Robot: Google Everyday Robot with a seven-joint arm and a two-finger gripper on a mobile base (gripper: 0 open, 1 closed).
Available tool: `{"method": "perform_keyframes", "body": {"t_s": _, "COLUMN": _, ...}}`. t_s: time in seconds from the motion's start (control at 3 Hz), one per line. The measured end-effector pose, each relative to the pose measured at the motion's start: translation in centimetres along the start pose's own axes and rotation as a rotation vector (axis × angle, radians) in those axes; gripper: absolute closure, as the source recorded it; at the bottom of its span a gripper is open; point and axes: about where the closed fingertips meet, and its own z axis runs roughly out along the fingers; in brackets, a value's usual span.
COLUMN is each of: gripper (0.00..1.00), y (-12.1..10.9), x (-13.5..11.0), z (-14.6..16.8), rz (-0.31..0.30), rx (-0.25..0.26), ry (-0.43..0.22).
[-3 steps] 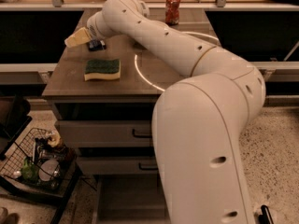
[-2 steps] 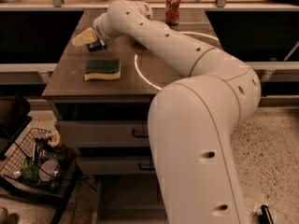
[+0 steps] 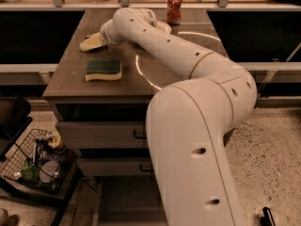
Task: Place rxbar blueberry into bottom drawer
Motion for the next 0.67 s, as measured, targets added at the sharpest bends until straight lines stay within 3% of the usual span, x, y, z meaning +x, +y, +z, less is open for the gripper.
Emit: {"method": "perform_keyframes", "body": {"t_s": 0.67, "gripper": 0.45, "y": 0.96, "x": 0.73, "z": 0.84, "rz": 0.003, "rx": -0.018, "ry": 0.018}}
